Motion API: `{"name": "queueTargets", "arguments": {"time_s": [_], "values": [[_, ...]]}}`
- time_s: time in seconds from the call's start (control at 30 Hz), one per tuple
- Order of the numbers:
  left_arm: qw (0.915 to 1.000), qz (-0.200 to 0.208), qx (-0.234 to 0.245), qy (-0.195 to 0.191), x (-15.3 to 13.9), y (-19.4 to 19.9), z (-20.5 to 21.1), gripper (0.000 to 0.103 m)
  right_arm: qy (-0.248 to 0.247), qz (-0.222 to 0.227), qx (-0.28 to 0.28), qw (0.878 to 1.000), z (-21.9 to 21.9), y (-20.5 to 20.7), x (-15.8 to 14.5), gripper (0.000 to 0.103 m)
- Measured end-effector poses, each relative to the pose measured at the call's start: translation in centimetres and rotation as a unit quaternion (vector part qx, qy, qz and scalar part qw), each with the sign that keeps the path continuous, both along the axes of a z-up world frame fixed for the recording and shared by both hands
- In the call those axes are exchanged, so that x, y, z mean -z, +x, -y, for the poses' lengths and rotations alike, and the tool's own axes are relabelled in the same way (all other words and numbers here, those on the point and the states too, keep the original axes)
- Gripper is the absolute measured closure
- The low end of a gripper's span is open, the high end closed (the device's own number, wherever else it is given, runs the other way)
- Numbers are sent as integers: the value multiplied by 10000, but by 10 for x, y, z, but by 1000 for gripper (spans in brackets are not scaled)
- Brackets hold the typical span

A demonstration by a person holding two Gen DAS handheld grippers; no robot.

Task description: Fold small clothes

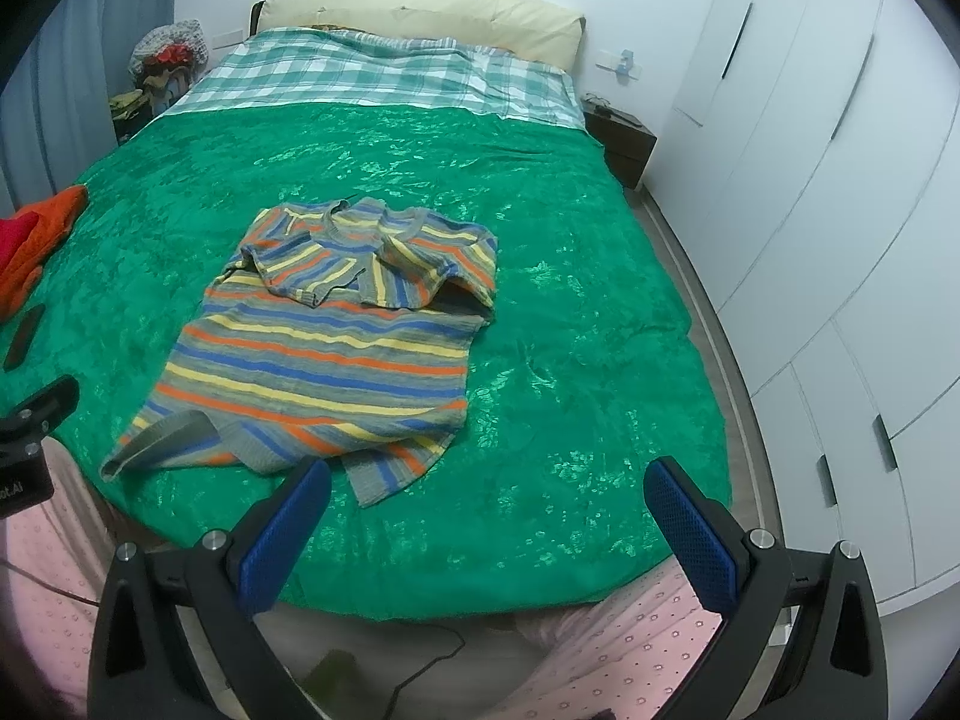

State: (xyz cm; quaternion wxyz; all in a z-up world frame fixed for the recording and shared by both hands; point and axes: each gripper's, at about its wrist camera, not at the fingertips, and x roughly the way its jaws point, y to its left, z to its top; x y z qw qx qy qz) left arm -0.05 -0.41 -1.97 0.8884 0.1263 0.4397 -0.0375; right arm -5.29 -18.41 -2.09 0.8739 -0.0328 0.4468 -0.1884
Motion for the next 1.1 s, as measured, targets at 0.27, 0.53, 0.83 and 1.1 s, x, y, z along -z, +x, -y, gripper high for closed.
{"name": "queueTargets", "arguments": {"time_s": [0.27,0.53,0.83,1.1], "values": [[10000,2,0,10,0,0,2,0,12,3,-7,10000,-2,-1,-1,0],[10000,11,6,56,1,0,1,0,31,-3,-11,10000,-2,-1,-1,0],[10000,1,8,81,2,-1,1,0,46,-14,-22,10000,-5,-2,-1,0],[10000,-9,15,88,3,-2,2,0,12,-24,-7,10000,-7,-4,-1,0]]}}
